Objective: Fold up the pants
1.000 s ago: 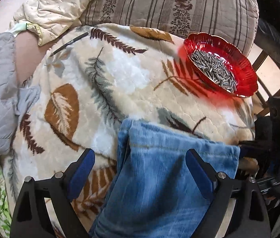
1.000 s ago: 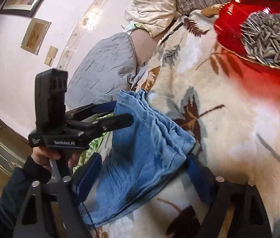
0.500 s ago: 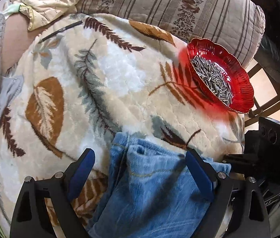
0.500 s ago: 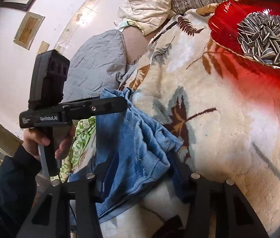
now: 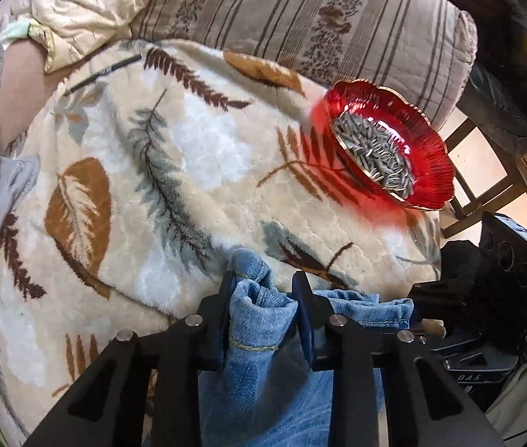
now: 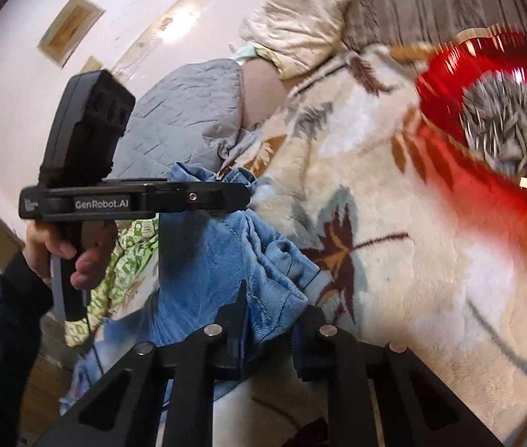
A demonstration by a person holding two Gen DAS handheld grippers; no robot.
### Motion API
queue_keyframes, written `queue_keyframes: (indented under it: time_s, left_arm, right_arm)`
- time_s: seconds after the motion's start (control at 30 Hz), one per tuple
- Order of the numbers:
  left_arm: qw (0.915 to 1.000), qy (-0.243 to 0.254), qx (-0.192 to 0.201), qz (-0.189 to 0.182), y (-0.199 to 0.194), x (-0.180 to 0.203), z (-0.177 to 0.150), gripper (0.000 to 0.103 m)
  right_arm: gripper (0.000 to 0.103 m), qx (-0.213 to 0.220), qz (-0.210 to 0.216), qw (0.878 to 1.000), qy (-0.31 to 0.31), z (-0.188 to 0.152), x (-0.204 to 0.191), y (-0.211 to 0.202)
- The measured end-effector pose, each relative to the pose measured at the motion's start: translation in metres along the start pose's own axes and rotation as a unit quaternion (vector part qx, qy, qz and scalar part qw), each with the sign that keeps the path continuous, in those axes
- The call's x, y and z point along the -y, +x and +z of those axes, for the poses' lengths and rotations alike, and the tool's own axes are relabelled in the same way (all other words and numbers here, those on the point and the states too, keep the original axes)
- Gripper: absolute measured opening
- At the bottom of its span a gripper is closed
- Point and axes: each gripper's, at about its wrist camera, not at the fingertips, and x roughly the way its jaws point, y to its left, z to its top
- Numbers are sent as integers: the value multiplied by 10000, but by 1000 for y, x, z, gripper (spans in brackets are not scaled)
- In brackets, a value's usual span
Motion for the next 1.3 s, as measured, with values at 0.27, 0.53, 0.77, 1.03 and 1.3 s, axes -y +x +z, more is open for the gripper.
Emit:
queue_keyframes:
  time_s: [0.27,0.53,0.77,1.03,1.3]
  left_arm:
    - [9946,-407,923,-226,-59,6,-34,30]
    - [9805,-1162,1560,-272,-113,-12,-105,30]
    - [9719,-1962,1294,-94,-103,-52,-186,30]
    - [9563,-2769,940,49,-62,-84,-254,25]
    - [9365,-3030,1631,680,-121,-72,-263,90]
  right_arm:
    - [16,850,-1075,9692,-2045,-25,-76,-26]
    - [15,1389,-1332,9101,-3669,-67,-153,-29]
    - [14,767,-878,8872,-4465,-115,-203,12]
    - [15,-768,-673,8945,-4353,-139,-195,73]
    - [85,-539,-222,8948,-4427,-126,-193,26]
